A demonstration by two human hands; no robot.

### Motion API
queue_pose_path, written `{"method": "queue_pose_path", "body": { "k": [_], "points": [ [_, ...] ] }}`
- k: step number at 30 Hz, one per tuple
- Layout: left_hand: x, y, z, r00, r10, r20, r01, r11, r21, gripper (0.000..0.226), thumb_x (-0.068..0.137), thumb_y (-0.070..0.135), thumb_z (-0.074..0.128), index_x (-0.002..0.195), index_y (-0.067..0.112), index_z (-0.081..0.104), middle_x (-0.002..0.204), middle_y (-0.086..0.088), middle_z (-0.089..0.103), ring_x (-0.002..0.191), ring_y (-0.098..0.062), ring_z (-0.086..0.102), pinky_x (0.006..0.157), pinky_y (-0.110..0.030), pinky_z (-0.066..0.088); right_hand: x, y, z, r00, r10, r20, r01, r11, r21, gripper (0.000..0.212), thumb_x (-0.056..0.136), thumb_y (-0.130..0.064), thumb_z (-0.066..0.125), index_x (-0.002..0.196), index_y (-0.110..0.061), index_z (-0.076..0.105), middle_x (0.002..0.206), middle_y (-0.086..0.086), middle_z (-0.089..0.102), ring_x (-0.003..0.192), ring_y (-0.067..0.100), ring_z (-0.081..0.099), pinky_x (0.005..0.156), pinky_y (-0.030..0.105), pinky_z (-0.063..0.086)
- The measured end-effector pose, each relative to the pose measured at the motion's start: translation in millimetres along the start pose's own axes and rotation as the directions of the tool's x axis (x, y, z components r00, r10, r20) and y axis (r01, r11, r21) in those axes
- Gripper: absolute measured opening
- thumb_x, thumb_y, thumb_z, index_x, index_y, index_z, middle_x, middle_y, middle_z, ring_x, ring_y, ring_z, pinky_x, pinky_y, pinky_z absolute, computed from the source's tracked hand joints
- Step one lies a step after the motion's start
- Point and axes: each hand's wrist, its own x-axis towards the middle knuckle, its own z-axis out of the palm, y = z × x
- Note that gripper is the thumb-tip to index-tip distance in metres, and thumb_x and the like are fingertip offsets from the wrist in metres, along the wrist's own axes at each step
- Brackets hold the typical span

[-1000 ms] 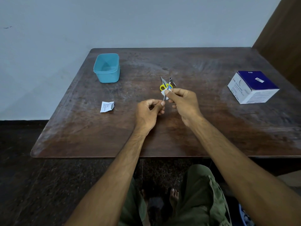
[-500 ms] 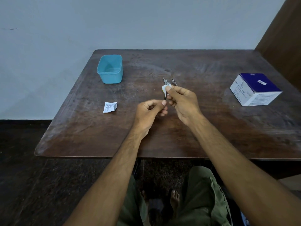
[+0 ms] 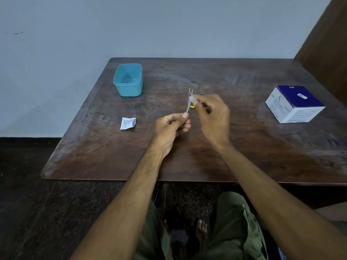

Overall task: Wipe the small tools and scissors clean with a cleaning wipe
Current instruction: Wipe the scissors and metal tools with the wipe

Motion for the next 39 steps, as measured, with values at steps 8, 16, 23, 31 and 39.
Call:
{"method": "queue_pose_path", "body": {
  "k": [8,16,23,31,39],
  "points": [
    [0.9,1.1,-1.4,1.000,-0.004,0.010,0.004,1.000,-0.008,0.012,0.093,0.010,0.061,0.083,0.006,0.068,0.062,0.001,0.067,0.055,-0.006,0.061,0.057,-0.016,0.052,-5.7,12.1,1.3,0.945,-0.260,0.199,0.312,0.897,-0.313,0.026,0.086,0.002,0.060,0.105,-0.009,0.073,0.093,0.007,0.064,0.082,0.019,0.061,0.070,0.021,0.045],
    [1.9,0.4,-4.5,0.999,-0.014,0.031,0.015,1.000,-0.021,0.009,0.092,0.008,0.060,0.088,0.003,0.067,0.064,0.001,0.066,0.056,-0.007,0.060,0.060,-0.017,0.053,7.7,4.4,3.2,0.949,-0.248,0.193,0.295,0.915,-0.275,0.024,0.087,0.001,0.058,0.103,-0.009,0.073,0.090,0.005,0.065,0.079,0.016,0.061,0.068,0.028,0.050],
    [5.2,0.8,1.2,0.998,0.052,0.023,-0.053,0.998,0.029,0.010,0.090,0.004,0.063,0.081,0.003,0.066,0.061,-0.002,0.065,0.051,-0.009,0.057,0.054,-0.017,0.050,12.7,-3.6,-6.5,0.907,-0.268,0.326,0.393,0.817,-0.422,0.029,0.088,-0.008,0.046,0.102,-0.002,0.071,0.094,0.014,0.063,0.082,0.029,0.060,0.065,0.035,0.050],
    [0.1,-11.2,5.8,0.972,0.216,-0.092,-0.187,0.949,0.254,0.014,0.089,0.005,0.066,0.075,0.004,0.068,0.060,0.000,0.067,0.051,-0.003,0.059,0.055,-0.015,0.049,1.3,-7.1,-3.5,0.802,-0.120,0.585,0.519,0.626,-0.582,0.020,0.063,-0.004,0.079,0.078,-0.004,0.066,0.094,0.014,0.059,0.083,0.032,0.057,0.053,0.028,0.036],
    [3.1,-23.4,7.0,0.921,0.354,-0.162,-0.242,0.846,0.474,0.019,0.087,0.012,0.069,0.068,0.017,0.067,0.059,0.004,0.066,0.055,-0.008,0.062,0.060,-0.029,0.053,28.9,-30.3,-8.0,0.833,0.041,0.552,0.475,0.460,-0.750,0.029,0.086,-0.006,0.058,0.114,-0.004,0.062,0.124,0.012,0.047,0.117,0.028,0.042,0.087,0.036,0.040]
  ]
}}
